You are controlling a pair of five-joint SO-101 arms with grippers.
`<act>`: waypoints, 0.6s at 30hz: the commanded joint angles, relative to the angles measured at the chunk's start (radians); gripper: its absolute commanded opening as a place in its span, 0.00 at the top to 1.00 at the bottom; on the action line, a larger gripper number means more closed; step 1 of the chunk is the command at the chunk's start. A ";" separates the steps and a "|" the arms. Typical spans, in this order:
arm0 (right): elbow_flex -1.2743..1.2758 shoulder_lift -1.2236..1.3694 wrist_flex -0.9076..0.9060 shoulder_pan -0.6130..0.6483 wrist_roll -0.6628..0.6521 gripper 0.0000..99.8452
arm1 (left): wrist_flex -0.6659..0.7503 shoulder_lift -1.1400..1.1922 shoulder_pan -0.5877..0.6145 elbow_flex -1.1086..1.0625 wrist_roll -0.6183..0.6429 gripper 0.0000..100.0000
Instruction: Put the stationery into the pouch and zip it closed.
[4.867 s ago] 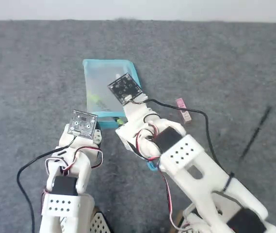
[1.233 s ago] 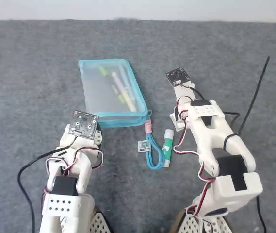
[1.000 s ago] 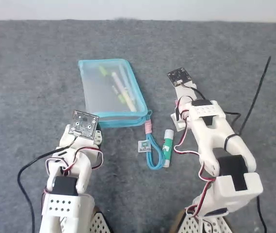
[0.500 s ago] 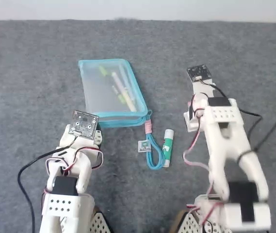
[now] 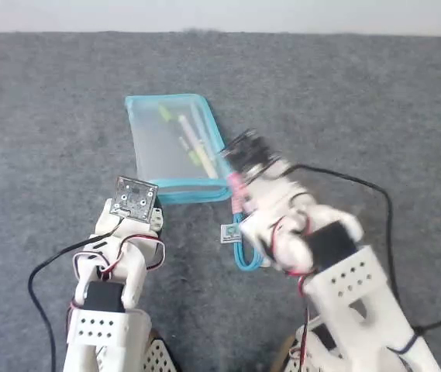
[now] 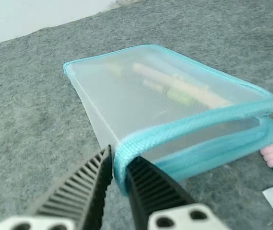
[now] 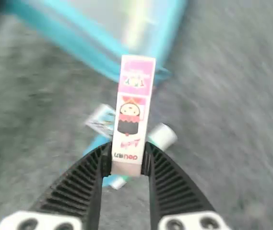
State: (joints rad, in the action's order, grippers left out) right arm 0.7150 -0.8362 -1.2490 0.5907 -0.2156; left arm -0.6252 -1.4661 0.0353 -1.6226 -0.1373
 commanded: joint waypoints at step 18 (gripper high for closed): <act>-0.167 0.469 0.209 0.166 0.035 0.99 | 0.021 -0.003 -0.011 0.013 -0.005 0.99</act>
State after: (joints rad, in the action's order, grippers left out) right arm 0.6628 -0.3974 -1.0633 0.7534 -0.2002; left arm -0.6252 -1.4661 0.0353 -1.6226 -0.1373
